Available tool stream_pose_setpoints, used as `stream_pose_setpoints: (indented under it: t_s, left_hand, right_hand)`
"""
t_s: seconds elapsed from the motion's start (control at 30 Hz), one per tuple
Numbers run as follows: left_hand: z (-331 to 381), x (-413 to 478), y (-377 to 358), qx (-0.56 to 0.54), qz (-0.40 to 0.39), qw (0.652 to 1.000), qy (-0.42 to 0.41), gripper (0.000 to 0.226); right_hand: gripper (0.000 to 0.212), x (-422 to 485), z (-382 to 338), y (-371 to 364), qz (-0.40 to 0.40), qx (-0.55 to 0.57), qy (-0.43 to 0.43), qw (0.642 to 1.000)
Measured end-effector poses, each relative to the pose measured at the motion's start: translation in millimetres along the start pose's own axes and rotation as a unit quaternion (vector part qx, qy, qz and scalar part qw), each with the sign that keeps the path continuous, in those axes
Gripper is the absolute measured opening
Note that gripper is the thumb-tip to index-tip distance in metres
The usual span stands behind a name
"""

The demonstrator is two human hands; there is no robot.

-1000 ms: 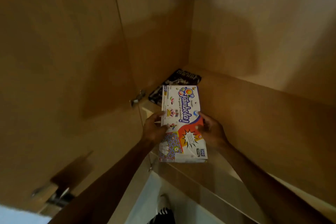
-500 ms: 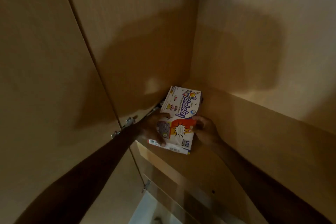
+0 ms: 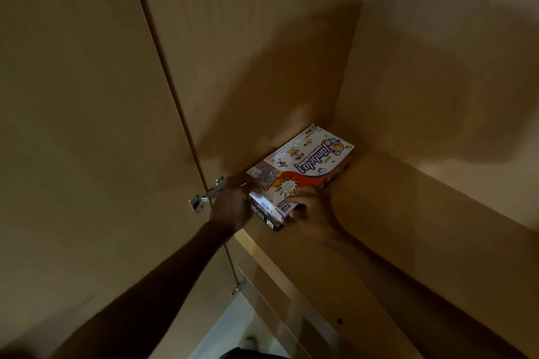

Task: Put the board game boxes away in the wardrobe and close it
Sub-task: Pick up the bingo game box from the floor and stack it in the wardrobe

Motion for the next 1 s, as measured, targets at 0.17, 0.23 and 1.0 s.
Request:
stream_pose_setpoints:
  t_s: [0.17,0.23,1.0]
  left_hand:
    - [0.1,-6.3,2.9,-0.038,-0.032,0.999,0.004,0.045]
    - [-3.5,-7.8,3.6,-0.039,-0.038,0.999,0.002,0.046]
    - [42.3,-329.0,-21.8,-0.333,0.082,0.848,0.403,0.031]
  right_hand:
    - [0.031,-5.2,-10.3,-15.1,-0.026,-0.011,0.01,1.0]
    - [0.029,-8.6,-15.0,-19.1,-0.026,0.014,0.008,1.0]
    - [0.033,-161.4,-64.6,-129.5,-0.193,0.161,-0.002,0.968]
Point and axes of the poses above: each hand's wrist, its own x-axis towards the middle knuckle, its own y-axis out of the back of the hand, z = x × y, the point moved 1 cm from there along x, towards the middle knuckle, and after that the axes turned 10 degrees about -z, right-handed, at the moved point
